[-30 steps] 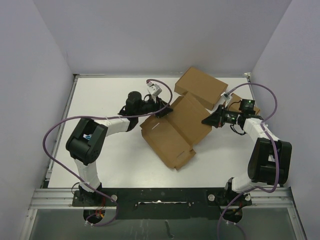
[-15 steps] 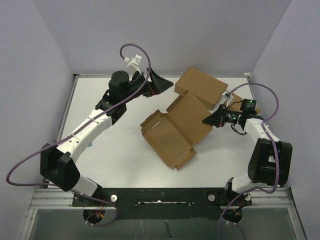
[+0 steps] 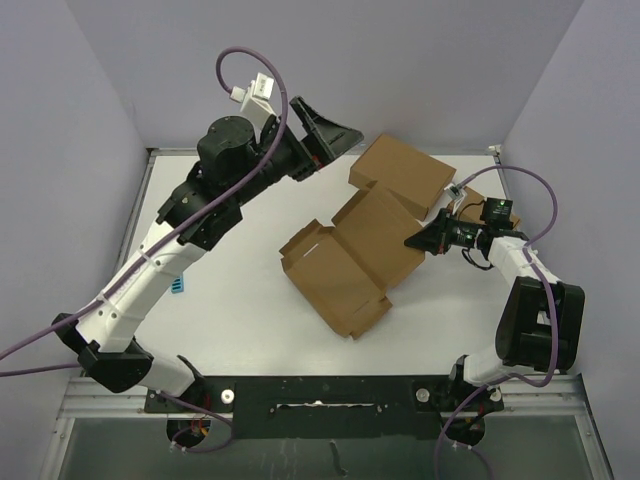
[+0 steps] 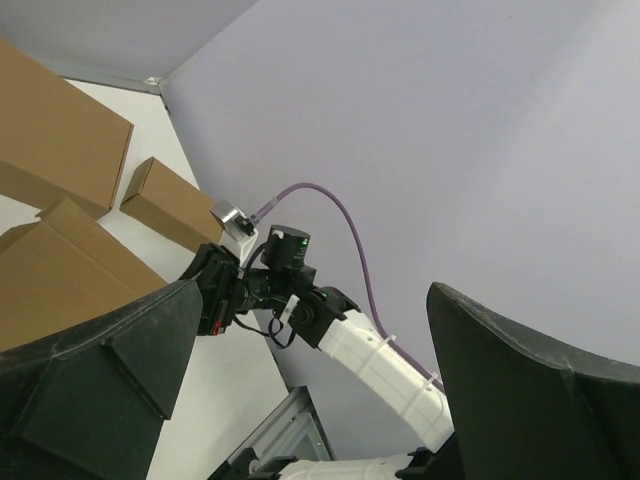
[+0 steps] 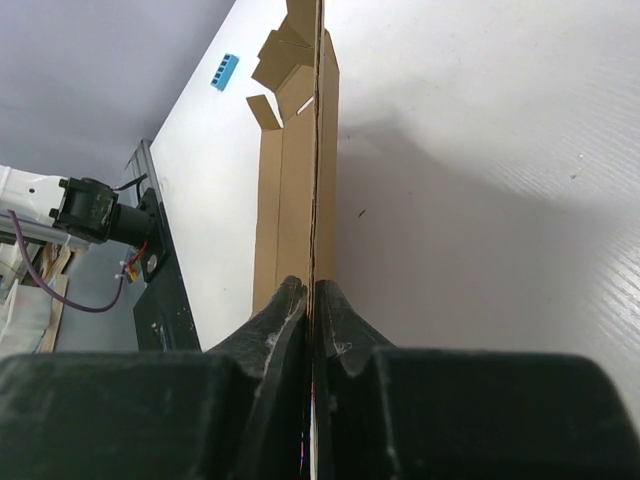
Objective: Fold the paper box
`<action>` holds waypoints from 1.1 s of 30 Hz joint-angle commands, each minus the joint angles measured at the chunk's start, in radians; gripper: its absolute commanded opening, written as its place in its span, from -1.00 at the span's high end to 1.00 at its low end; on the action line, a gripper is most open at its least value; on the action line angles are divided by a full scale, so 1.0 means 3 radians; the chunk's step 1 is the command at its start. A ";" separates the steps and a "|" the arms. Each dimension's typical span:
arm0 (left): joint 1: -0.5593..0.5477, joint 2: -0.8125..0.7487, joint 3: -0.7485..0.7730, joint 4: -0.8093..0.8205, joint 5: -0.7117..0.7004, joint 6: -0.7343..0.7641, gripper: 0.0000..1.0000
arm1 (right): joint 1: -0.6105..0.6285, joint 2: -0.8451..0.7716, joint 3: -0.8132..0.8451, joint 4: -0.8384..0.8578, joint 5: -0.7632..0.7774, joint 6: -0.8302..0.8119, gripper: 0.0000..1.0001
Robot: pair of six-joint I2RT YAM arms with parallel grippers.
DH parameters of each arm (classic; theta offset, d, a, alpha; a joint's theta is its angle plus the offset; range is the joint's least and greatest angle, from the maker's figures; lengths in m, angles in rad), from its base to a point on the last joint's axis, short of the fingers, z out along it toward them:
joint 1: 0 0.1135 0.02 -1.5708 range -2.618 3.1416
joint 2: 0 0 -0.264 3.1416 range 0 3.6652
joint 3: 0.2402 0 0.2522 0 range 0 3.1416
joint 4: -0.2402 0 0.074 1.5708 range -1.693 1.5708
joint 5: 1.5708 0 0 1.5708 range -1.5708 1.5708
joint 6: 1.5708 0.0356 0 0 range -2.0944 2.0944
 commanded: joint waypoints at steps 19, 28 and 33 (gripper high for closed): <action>-0.0239 -0.1386 -0.2331 0.1047 0.0023 0.1658 -0.96 | 0.0024 -0.0234 0.0149 -0.0121 -0.0007 -0.0195 1.00; 0.0766 -0.1961 -0.3555 0.1322 0.0989 0.1782 -0.86 | 0.0034 -0.0568 0.0128 -0.0147 -0.0056 -0.0217 1.00; 0.1248 -0.1955 -0.3832 0.1504 0.1432 0.1318 -0.58 | 0.0035 -0.0671 0.0141 -0.0135 -0.0110 -0.0188 1.00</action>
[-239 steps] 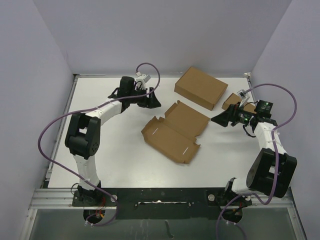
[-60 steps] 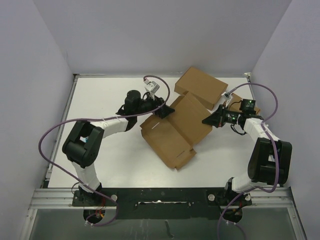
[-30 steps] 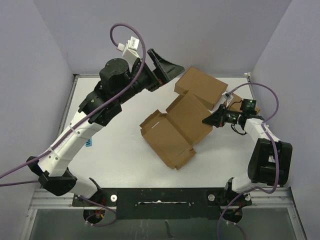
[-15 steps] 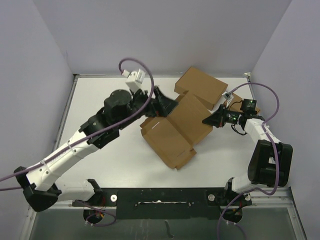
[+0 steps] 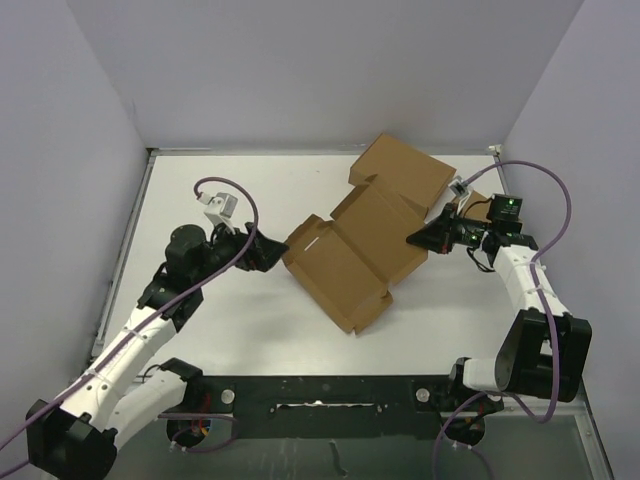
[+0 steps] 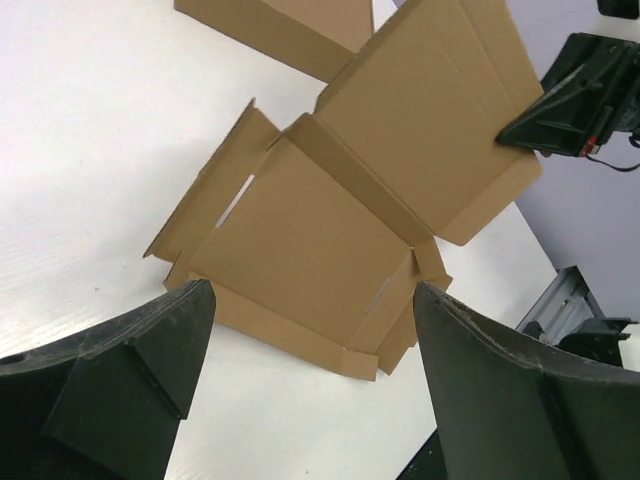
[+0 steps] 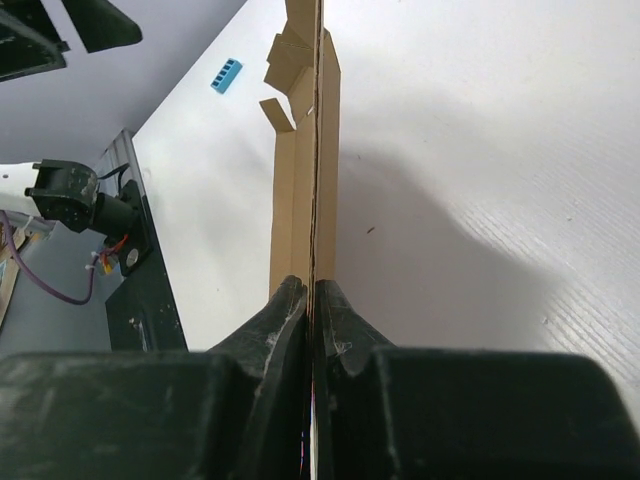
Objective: Fold the paper box
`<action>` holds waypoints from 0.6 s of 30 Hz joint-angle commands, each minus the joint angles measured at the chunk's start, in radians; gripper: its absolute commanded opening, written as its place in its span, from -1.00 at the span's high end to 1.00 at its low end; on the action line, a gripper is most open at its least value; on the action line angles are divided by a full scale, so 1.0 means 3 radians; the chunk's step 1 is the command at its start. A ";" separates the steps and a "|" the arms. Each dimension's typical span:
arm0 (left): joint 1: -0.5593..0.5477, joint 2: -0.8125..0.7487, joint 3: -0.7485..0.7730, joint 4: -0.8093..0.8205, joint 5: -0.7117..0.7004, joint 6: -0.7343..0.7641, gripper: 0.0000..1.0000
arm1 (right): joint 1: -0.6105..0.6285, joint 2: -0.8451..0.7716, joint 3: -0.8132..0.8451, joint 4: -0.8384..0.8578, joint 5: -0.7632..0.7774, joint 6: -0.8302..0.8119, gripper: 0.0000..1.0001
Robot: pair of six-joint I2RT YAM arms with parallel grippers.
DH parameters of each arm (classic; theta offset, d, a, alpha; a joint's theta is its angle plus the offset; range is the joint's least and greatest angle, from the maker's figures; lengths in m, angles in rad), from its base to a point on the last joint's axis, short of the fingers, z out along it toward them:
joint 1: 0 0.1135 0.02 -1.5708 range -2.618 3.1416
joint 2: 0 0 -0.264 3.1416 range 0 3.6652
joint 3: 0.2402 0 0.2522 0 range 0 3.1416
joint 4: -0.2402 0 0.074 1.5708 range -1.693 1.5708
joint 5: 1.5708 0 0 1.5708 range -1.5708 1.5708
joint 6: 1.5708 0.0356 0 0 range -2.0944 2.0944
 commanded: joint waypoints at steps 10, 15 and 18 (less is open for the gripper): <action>0.0953 0.0163 -0.0549 0.0837 0.0907 -0.0827 0.36 | 0.0026 -0.0168 0.0233 -0.0029 -0.0208 -0.0031 1.00; 0.0954 0.0303 -0.0538 0.0759 0.0711 -0.0846 0.47 | 0.0084 -0.0172 0.0286 -0.0129 -0.0237 -0.0148 1.00; 0.0954 0.0466 -0.0502 0.0741 0.0736 -0.0759 0.46 | 0.0121 -0.0161 0.0344 -0.0228 -0.0206 -0.0271 1.00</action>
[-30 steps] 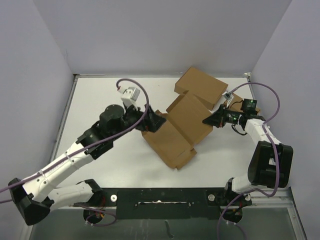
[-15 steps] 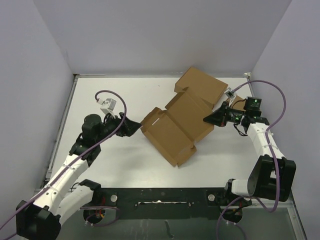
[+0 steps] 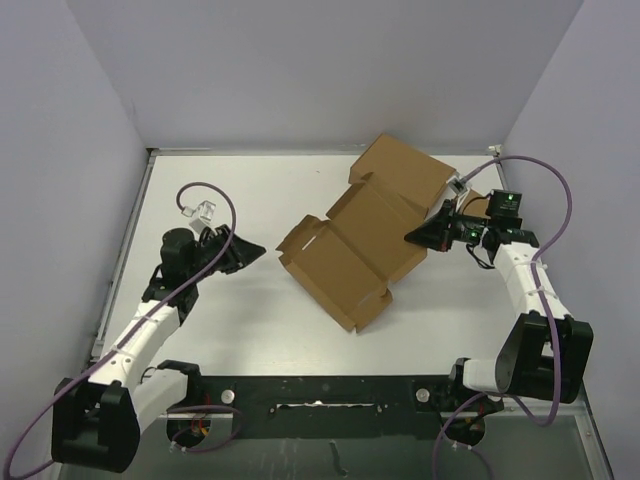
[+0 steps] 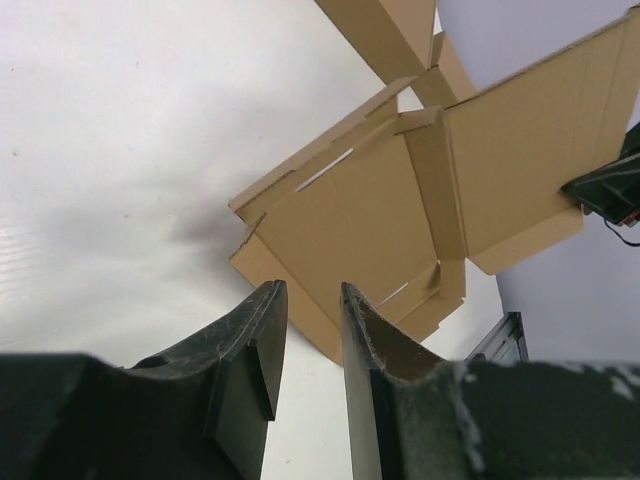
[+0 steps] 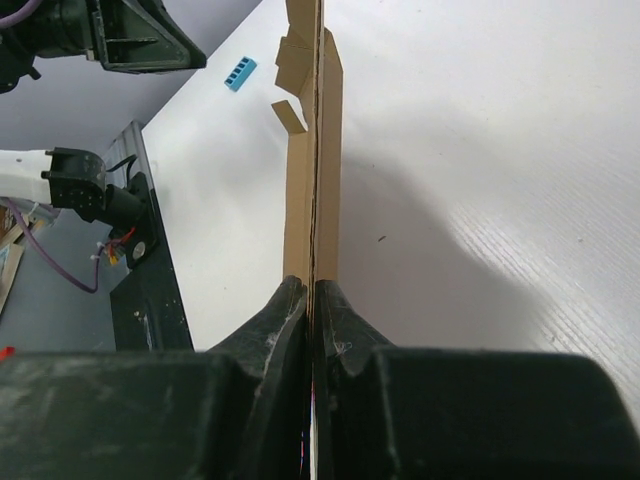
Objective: Fold the paper box
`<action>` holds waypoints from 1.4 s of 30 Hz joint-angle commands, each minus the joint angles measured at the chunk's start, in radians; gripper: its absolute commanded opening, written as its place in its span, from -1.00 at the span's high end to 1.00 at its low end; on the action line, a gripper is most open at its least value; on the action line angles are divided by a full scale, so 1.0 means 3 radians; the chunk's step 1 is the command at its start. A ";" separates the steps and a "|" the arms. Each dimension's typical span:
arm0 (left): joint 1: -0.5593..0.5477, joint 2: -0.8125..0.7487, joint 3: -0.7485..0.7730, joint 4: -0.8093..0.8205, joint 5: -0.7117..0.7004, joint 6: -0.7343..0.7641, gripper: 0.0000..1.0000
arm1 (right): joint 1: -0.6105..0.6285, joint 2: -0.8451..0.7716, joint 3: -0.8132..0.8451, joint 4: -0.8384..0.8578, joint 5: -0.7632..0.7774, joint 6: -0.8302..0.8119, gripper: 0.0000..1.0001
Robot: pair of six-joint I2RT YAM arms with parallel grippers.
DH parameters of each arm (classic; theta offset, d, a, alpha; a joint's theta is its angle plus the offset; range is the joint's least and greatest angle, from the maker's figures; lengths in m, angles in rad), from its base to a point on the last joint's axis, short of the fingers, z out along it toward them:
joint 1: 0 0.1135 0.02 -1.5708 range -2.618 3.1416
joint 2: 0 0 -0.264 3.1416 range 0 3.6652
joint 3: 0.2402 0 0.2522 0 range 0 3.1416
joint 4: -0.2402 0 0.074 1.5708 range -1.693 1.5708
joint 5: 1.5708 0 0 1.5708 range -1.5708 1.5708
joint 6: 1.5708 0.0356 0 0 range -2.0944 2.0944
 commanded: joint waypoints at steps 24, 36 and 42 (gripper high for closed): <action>0.0203 0.0996 -0.0369 0.1321 0.0560 0.0106 0.75 | 0.0253 0.0026 0.0318 -0.0157 -0.0385 -0.0231 1.00; 0.0226 0.0956 -0.0652 0.1801 0.0874 -0.0370 0.58 | 0.0236 -0.0049 0.0306 -0.0073 -0.0577 -0.0117 1.00; 0.0249 0.0439 -0.0846 0.1572 0.0645 -0.0217 0.34 | 0.0217 -0.0138 0.0431 -0.0267 -0.0677 -0.0268 1.00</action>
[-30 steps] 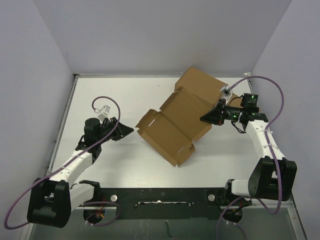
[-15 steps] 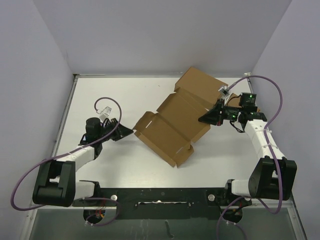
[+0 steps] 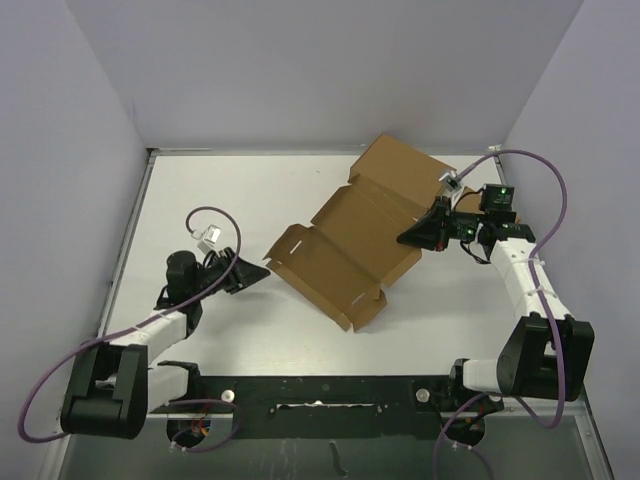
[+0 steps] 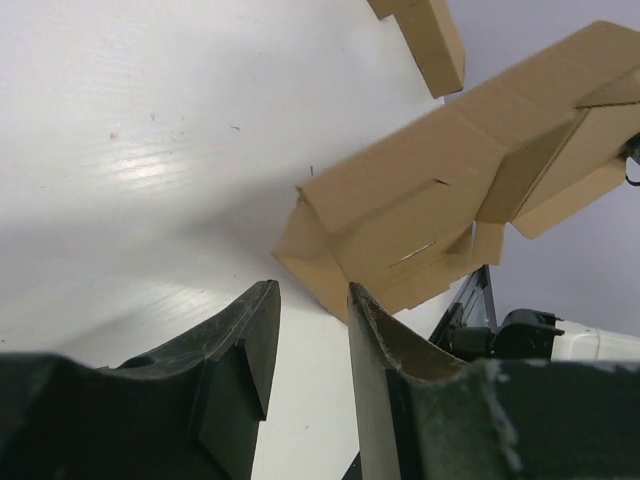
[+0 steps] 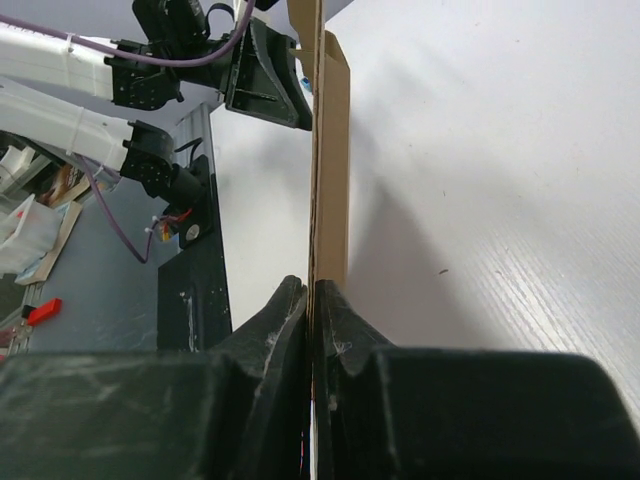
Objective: Fold the paper box
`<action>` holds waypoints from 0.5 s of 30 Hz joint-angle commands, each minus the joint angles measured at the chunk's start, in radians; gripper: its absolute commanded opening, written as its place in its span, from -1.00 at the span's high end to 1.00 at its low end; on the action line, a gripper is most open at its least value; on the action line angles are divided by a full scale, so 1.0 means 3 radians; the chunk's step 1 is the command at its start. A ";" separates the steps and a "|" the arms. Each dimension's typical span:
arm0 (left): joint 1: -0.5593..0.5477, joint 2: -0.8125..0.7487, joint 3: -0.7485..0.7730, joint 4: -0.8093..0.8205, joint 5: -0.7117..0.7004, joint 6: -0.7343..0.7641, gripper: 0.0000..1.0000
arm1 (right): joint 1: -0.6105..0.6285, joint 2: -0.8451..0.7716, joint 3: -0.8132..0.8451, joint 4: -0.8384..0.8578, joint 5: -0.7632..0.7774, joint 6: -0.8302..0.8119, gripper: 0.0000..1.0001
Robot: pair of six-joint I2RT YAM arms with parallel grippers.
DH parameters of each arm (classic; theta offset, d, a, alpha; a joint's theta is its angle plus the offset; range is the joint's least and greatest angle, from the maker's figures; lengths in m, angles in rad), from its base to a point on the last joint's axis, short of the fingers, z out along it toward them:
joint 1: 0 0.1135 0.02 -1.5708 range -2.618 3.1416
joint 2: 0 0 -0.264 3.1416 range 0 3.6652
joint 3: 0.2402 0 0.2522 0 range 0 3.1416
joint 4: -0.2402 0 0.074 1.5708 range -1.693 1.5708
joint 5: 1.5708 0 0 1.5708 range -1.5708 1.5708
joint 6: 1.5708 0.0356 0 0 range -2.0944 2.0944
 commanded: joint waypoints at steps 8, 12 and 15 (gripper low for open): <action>0.0082 -0.0521 -0.0162 0.1302 0.0096 -0.0120 0.22 | -0.0155 -0.0205 0.0985 -0.1113 -0.0412 -0.0745 1.00; 0.0089 -0.0790 -0.0135 0.1658 0.0051 -0.0227 0.18 | -0.0569 -0.0082 0.1421 -0.1167 -0.0851 -0.0461 1.00; 0.0094 -0.0978 -0.0009 0.1586 -0.0059 -0.0199 0.03 | -0.0676 -0.0051 0.1644 -0.1102 -0.0946 -0.0256 1.00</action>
